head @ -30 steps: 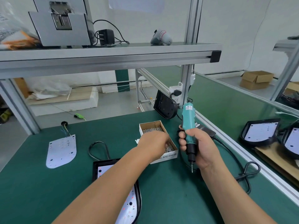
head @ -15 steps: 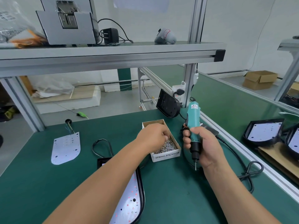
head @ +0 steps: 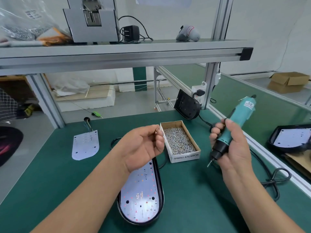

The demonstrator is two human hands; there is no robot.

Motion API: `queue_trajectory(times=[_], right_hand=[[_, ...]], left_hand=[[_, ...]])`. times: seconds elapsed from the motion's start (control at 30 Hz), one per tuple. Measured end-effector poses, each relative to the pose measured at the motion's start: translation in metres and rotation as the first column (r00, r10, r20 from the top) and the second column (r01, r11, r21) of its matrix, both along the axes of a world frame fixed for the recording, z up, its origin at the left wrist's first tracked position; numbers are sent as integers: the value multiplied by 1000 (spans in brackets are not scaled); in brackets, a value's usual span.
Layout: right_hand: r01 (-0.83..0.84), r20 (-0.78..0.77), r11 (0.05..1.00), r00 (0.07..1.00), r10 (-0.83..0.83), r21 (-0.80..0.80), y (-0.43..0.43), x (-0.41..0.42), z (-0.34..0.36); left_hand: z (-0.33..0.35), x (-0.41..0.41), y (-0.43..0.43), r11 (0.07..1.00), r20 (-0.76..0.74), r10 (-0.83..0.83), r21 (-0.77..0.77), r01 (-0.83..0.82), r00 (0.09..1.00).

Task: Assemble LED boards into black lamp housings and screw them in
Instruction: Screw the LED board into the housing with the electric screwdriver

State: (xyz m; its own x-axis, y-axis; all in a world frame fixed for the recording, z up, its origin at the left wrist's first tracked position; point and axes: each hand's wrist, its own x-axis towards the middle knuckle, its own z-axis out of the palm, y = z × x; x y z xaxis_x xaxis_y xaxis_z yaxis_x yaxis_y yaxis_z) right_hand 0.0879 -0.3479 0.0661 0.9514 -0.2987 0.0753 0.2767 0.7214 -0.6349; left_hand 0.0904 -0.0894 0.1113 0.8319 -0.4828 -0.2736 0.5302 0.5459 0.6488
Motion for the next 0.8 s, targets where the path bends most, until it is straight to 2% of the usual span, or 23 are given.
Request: queue_trajectory(times=[0.13,0.27,0.4,0.6,0.8], right_hand=[[-76,48,997,996,76,-4,25,-9,9],[-117,69,992,990,120,-45,52,-15,20],[-157,117,988,981,156,-2,83,-18,31],[-233,164,972,959,229,6,122,-16,47],[-232,208,960,958,198,154,135,-18,55]], left_hand=[[-12,-38,31,997,-61,50,-58,-54,997],[-26,-61,52,996,-68,93,-5,-94,993],[-35,-71,68,980,57,119,154,-127,991],[-39,-77,76,957,256,92,243,-156,962],[-45,-82,76,933,317,100,300,-199,943]])
